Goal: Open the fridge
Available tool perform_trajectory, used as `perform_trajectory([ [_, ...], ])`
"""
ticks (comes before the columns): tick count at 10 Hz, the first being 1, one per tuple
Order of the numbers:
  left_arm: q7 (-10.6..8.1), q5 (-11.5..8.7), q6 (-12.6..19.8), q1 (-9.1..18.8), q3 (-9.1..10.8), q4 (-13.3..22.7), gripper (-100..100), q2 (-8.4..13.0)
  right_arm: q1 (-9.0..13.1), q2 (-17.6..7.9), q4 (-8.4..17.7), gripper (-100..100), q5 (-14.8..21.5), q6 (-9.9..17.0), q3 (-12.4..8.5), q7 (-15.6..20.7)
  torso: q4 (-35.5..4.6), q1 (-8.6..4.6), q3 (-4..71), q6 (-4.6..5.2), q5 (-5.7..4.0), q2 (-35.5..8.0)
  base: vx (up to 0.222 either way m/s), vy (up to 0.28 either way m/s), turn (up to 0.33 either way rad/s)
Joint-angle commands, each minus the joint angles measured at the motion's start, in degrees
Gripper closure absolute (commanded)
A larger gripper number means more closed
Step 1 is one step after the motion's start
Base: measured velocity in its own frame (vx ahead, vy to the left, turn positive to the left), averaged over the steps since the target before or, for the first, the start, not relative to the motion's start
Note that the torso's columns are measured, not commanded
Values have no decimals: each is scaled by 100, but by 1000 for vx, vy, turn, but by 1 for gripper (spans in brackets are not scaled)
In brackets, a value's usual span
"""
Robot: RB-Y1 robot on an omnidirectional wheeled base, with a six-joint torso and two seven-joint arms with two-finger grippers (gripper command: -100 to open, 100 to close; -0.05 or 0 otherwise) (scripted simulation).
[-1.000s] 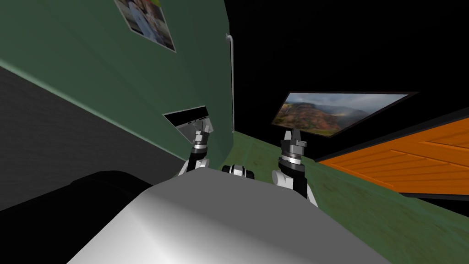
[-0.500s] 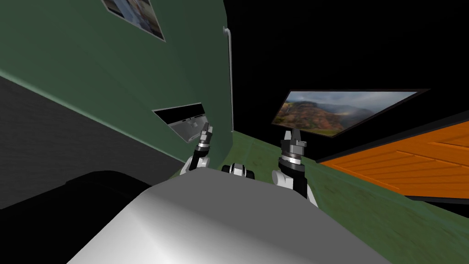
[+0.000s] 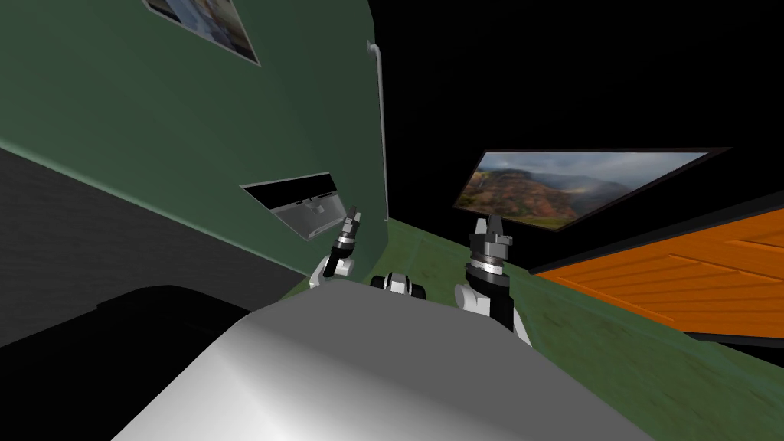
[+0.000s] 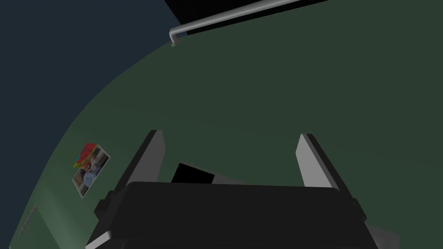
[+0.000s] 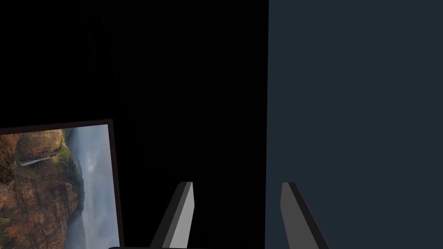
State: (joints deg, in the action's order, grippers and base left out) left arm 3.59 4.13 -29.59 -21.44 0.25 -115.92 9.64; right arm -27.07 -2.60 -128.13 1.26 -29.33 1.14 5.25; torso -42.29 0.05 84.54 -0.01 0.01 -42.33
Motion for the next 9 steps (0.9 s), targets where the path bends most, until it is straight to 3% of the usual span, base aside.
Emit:
perform_trajectory([
  [1,29,-32,20,392,-24,446,-100,154,0,0,0,0,0,0,0,0,1,-5,2,1,-1,4,46,-60,24],
  [2,29,-32,20,392,-24,526,-100,154,0,0,0,0,0,0,0,0,3,-12,6,1,-3,11,36,-53,7],
  [4,69,-57,44,790,-63,915,-100,273,0,0,0,0,0,0,0,0,1,-8,2,1,-2,4,44,-61,20],
  [5,69,-57,44,790,-63,1046,-100,273,0,0,0,0,0,0,0,0,2,-6,5,1,-2,9,44,-53,9],
  [8,111,-83,72,1215,-105,1520,-100,385,0,0,0,0,0,0,0,0,0,-2,0,0,0,0,36,-51,15],
  [9,111,-83,72,1215,-105,1605,-100,385,0,0,0,0,0,0,0,0,1,-4,3,1,-1,5,26,-47,8],
])
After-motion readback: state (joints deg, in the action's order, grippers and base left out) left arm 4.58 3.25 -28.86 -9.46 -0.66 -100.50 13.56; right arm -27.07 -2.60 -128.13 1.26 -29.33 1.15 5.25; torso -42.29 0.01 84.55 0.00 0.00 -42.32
